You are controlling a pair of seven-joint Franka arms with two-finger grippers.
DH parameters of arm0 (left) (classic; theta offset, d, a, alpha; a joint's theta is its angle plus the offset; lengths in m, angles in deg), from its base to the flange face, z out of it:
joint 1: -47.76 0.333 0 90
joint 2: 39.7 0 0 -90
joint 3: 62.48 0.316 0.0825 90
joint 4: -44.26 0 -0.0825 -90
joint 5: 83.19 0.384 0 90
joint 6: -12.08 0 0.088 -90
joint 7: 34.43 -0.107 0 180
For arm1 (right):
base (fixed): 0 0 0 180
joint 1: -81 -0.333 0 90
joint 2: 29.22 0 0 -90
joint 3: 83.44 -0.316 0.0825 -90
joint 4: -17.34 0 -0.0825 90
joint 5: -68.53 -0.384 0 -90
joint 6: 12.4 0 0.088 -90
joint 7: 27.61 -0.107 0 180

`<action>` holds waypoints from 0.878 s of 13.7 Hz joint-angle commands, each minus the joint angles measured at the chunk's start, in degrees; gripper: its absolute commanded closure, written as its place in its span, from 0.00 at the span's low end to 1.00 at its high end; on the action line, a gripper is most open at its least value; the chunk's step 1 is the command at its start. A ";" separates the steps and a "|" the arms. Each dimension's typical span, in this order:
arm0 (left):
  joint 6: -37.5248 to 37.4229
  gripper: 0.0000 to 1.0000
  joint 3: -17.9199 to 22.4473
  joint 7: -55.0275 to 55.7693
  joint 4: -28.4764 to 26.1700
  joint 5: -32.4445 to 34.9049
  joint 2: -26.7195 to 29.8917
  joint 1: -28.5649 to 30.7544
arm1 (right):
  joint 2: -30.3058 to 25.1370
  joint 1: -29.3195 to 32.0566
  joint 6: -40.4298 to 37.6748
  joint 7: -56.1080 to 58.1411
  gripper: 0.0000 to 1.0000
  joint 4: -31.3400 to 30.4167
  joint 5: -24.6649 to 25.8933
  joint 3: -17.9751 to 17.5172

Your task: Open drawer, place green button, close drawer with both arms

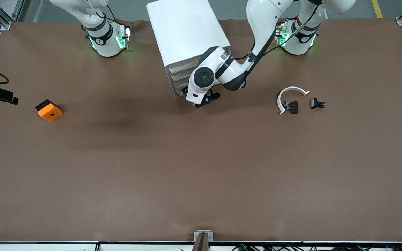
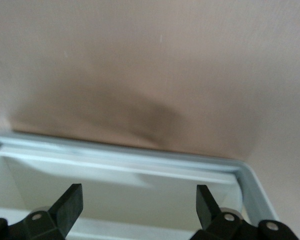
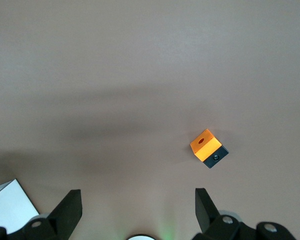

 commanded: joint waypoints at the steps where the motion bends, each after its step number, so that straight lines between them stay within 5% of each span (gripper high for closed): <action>1: -1.16 0.00 -0.01 -1.05 0.93 4.80 2.33 4.55 | -4.19 2.28 2.10 0.69 0.00 -3.24 -1.20 -0.88; 8: -1.86 0.00 -0.18 -15.52 -1.43 9.56 11.73 17.11 | -10.10 2.12 0.45 0.60 0.00 -6.34 -0.77 -1.23; 12: -8.07 0.00 -0.01 -28.51 -9.15 12.53 22.52 24.23 | -11.41 2.21 -0.26 0.60 0.00 -6.34 -1.47 -1.15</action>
